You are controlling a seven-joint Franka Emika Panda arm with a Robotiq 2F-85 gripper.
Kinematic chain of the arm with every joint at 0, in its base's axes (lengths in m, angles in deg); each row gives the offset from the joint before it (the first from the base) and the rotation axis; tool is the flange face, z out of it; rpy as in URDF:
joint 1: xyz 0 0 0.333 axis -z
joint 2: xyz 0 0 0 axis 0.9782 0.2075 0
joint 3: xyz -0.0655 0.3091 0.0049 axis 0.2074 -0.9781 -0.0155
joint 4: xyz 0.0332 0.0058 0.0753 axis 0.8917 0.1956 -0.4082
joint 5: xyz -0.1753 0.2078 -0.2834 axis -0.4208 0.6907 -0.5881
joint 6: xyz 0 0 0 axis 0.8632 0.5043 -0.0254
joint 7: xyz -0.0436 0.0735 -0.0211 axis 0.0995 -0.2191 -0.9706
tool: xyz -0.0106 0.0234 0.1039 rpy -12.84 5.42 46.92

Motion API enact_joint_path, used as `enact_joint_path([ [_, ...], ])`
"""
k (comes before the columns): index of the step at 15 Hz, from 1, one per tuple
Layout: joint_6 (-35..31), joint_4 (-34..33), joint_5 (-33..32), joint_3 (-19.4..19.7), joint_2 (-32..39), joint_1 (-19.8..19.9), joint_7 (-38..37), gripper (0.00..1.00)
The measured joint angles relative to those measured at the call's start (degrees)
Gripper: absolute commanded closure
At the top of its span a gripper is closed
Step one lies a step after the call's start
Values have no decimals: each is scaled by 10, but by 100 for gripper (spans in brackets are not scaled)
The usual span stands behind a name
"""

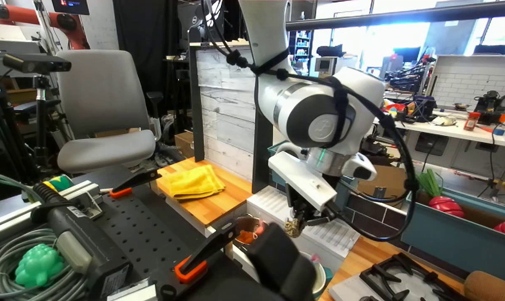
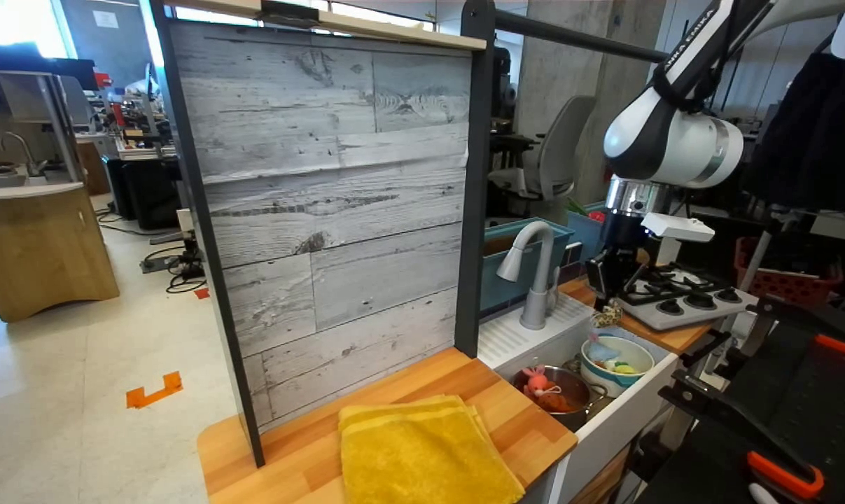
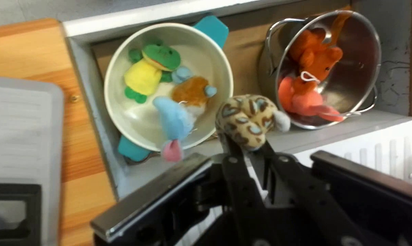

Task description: Pick up the object plush toys from the counter and stove and put them in the pots, then wipe the counter

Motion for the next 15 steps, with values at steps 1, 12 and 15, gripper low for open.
enact_joint_path([
  [1, 0, 0, 0, 0, 5, -11, -5, 49],
  [12, 0, 33, -34, 33, -32, -35, 14, 0],
  [15, -13, 72, -67, 42, -64, -34, 43, 0],
])
